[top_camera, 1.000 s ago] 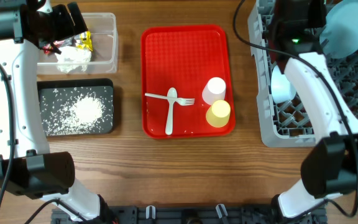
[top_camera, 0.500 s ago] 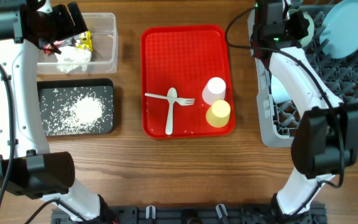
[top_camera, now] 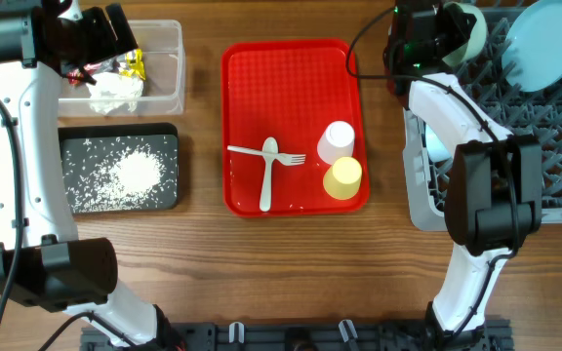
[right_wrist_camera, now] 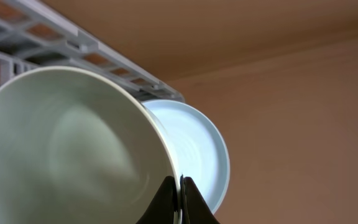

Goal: Sort waste into correct bins and load items into the dishwasher rack
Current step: 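Stand the plate upright in the back of the rack, release it, then move the right gripper back to the white cup on the red tray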

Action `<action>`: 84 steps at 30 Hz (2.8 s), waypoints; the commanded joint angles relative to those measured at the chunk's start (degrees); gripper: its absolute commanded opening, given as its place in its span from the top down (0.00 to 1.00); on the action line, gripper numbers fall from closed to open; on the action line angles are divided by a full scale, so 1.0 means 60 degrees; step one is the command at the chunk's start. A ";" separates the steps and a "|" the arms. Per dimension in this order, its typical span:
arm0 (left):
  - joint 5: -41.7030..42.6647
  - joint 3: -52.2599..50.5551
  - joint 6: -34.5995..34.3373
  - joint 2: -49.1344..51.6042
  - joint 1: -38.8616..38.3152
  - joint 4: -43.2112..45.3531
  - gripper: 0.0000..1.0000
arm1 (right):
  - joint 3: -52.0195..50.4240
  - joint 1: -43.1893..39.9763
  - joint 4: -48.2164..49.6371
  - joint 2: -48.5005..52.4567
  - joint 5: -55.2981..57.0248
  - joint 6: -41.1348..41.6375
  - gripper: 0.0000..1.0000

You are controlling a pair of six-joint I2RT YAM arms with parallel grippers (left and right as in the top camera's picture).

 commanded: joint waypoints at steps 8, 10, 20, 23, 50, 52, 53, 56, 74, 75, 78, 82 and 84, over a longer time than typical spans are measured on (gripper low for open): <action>-0.0018 -0.0062 0.0149 0.0076 0.0055 0.0004 0.00 | 0.0080 0.0255 -0.0565 0.0153 0.0401 -0.0688 0.96; -0.0018 -0.0062 0.0149 0.0076 0.0055 0.0004 0.00 | 0.0080 0.0426 -0.0732 0.0153 0.0382 -0.0597 0.80; -0.0018 -0.0062 0.0149 0.0076 0.0055 0.0004 0.00 | 0.0087 0.1370 0.4109 -0.0080 0.1362 -0.2503 0.01; -0.0018 -0.0062 0.0149 0.0076 0.0055 0.0004 0.00 | 0.0087 0.1614 0.7253 -0.0193 0.1716 -0.4331 0.00; -0.0018 -0.0062 0.0149 0.0076 0.0055 0.0004 0.00 | 0.0087 0.3814 0.1515 -0.0208 -0.2361 0.5461 0.00; -0.0018 -0.0062 0.0149 0.0076 0.0055 0.0004 0.00 | 0.0091 0.4204 0.0710 -0.0211 -0.3297 0.6652 0.00; -0.0018 -0.0062 0.0149 0.0076 0.0055 0.0004 0.00 | 0.0106 0.4353 0.0375 -0.0219 -0.3614 0.7042 0.00; -0.0018 -0.0062 0.0149 0.0076 0.0055 0.0004 0.00 | 0.0168 0.4707 -0.1432 -0.0685 -0.5890 0.8437 0.00; -0.0018 -0.0062 0.0149 0.0076 0.0055 0.0004 0.00 | -0.0477 0.4524 -0.7690 -0.1821 -1.1173 1.0437 0.00; -0.0018 -0.0062 0.0149 0.0076 0.0055 0.0004 0.00 | -0.0616 0.4554 -0.7504 -0.1599 -1.0939 1.0342 0.01; -0.0022 -0.0062 0.0149 0.0076 0.0055 0.0004 0.00 | -0.0667 0.4470 -0.7635 -0.1202 -1.0601 1.0801 0.15; -0.0022 -0.0062 0.0149 0.0076 0.0055 0.0004 0.00 | -0.0623 0.3883 -0.7934 -0.1854 -1.0389 1.1941 0.15; -0.0018 -0.0062 0.0149 0.0076 0.0055 0.0004 0.00 | -0.0623 0.3508 -0.7967 -0.2237 -1.0364 1.2083 0.15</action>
